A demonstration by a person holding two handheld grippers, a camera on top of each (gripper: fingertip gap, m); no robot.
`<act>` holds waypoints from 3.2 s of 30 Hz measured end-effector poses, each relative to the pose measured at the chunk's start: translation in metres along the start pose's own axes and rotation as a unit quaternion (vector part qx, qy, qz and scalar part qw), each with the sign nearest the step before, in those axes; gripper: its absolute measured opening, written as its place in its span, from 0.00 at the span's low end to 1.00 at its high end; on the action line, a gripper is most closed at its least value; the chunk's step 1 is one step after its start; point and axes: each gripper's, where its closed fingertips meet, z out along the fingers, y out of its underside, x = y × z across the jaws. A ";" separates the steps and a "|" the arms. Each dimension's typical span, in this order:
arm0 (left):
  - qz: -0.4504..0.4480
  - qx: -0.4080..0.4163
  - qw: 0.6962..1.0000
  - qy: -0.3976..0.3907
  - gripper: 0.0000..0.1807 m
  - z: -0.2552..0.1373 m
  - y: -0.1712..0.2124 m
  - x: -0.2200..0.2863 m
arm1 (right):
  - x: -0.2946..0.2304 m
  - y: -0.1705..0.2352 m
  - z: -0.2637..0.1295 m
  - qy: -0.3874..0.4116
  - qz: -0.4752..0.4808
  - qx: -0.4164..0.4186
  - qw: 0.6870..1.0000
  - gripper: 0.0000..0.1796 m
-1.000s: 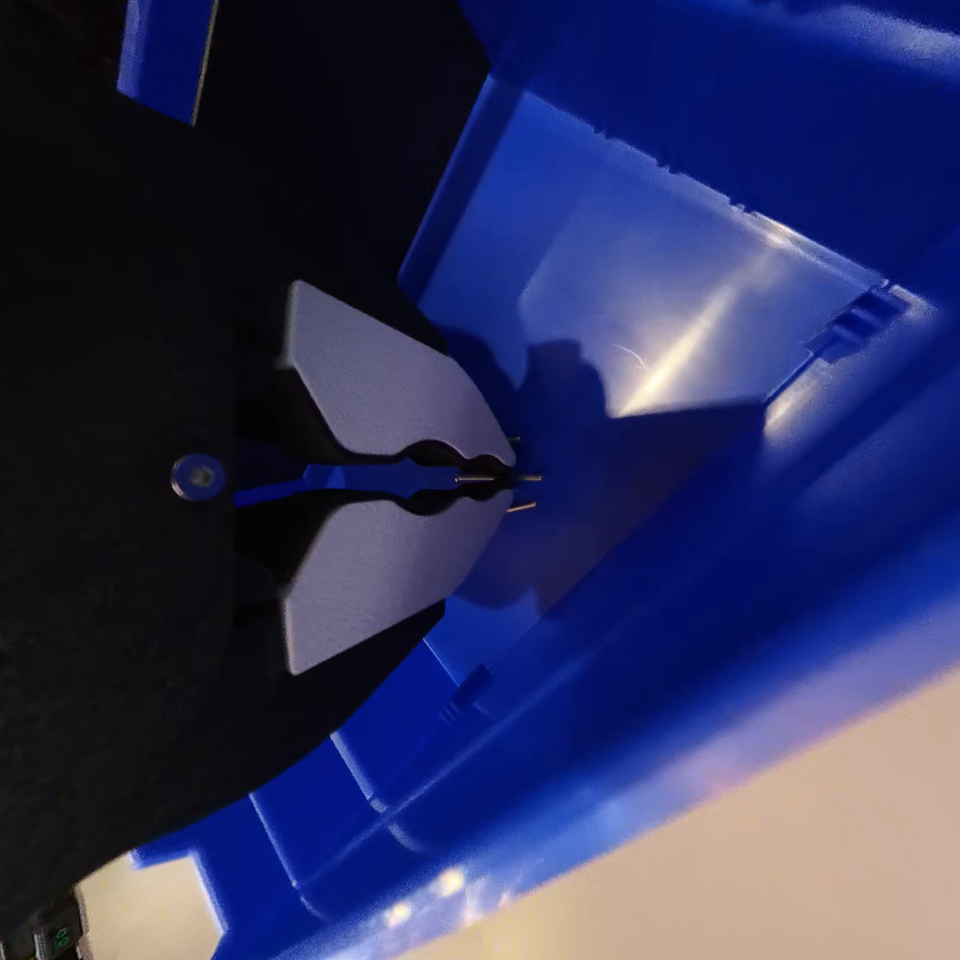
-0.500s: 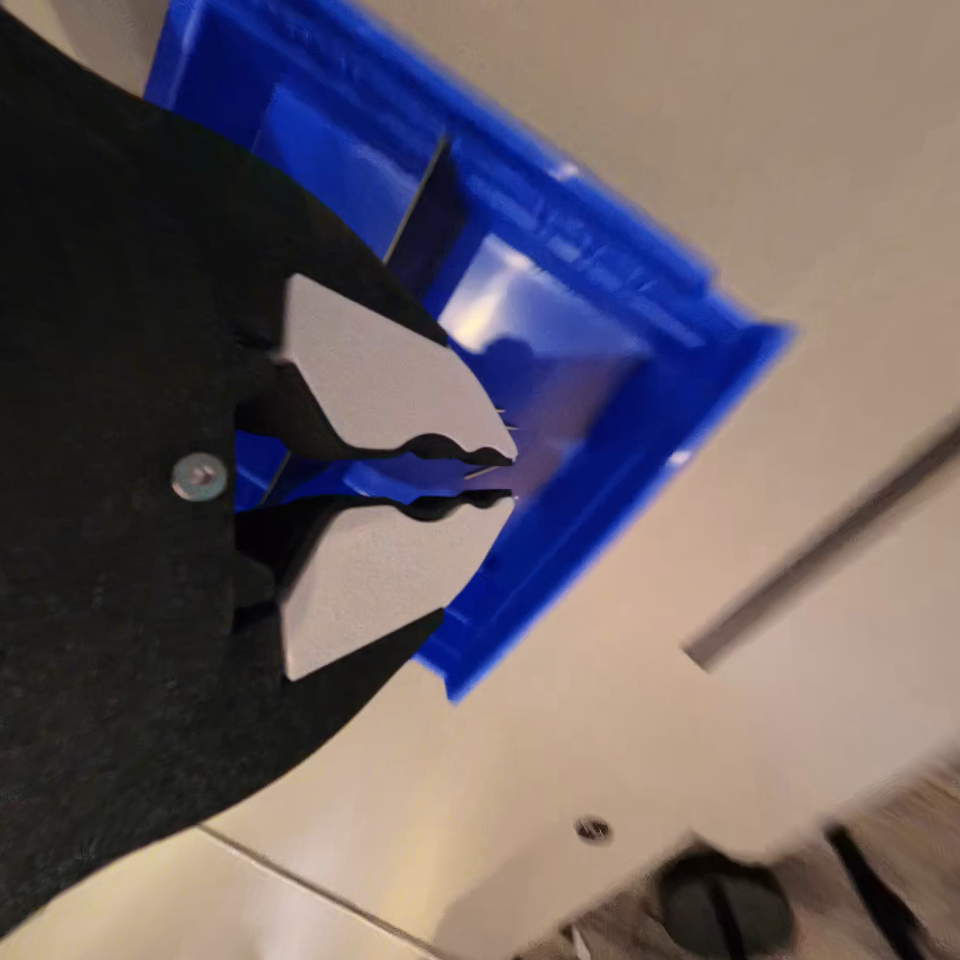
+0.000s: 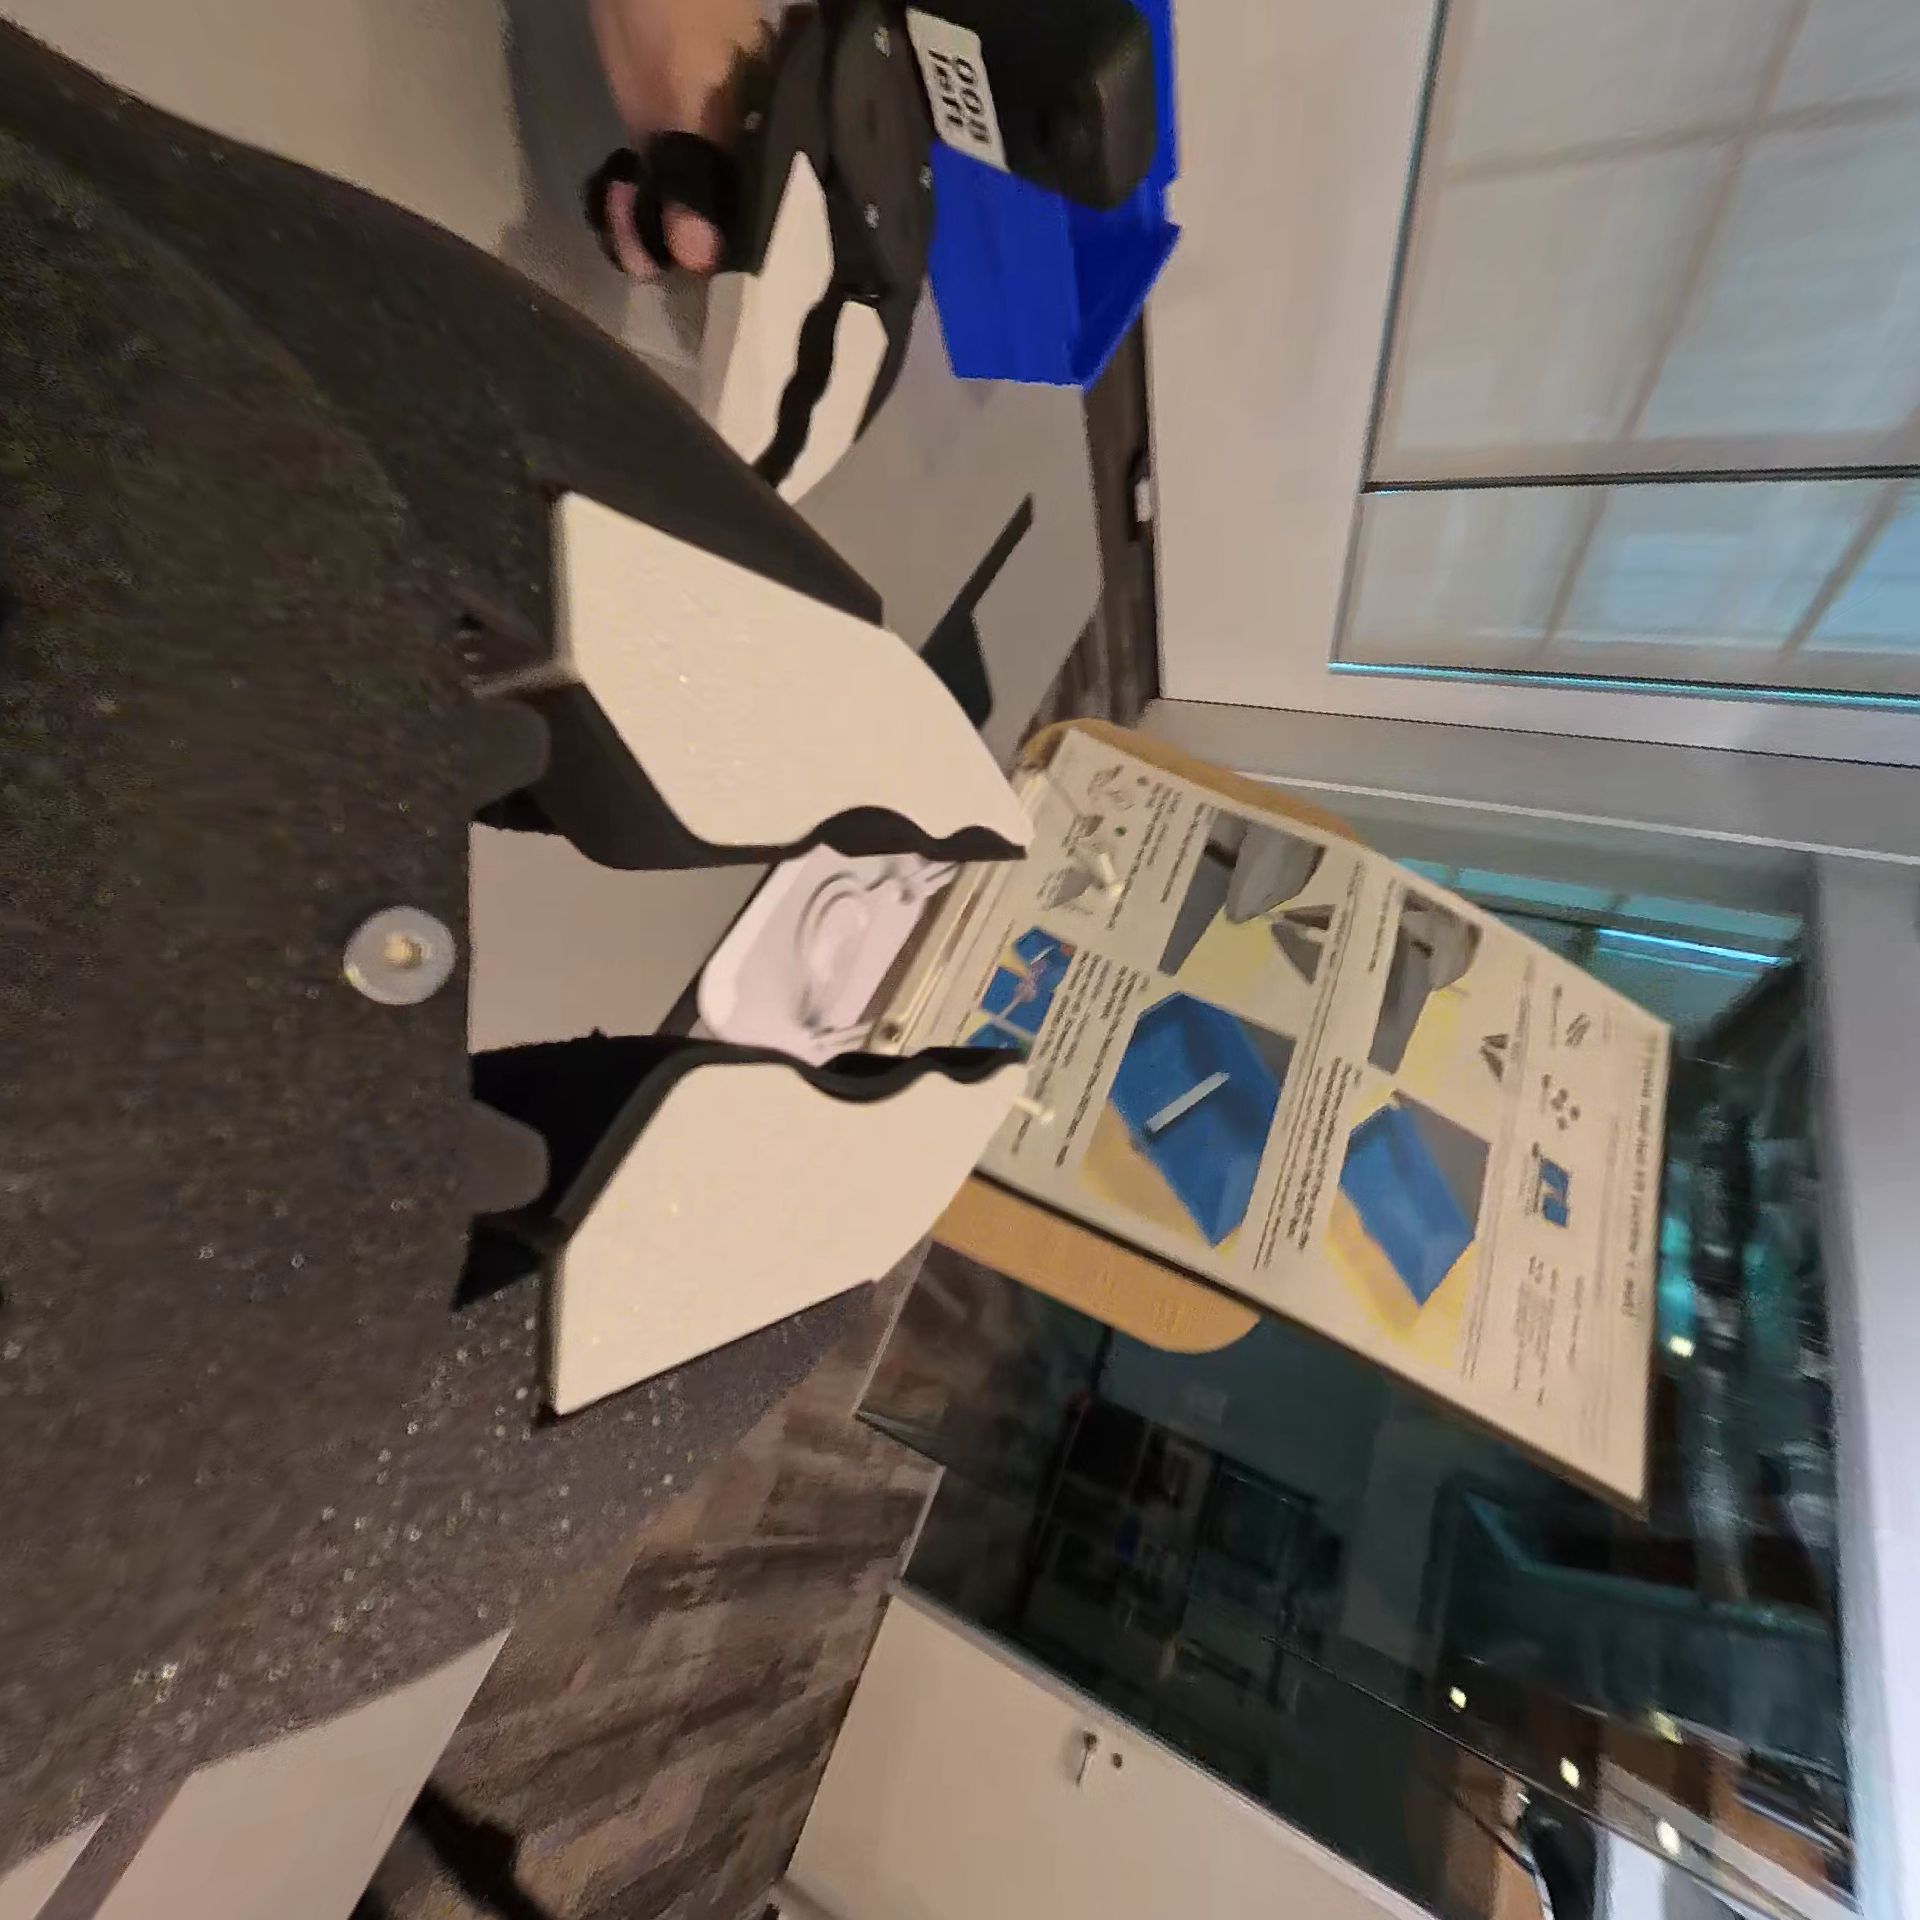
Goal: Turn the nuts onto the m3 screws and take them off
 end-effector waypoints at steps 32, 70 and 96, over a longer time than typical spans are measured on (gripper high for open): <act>-0.148 -0.224 0.900 -0.343 0.09 -0.340 -0.062 -0.138 | -0.043 0.151 0.037 0.032 0.110 -0.004 0.993 0.14; -0.279 -0.438 0.709 -0.478 0.02 -0.377 0.090 -0.235 | -0.046 0.139 0.032 -0.027 0.219 0.041 0.974 0.17; -0.048 -0.006 0.999 0.018 0.01 0.012 -0.033 0.017 | -0.112 0.111 0.026 -0.269 0.245 0.027 0.931 0.13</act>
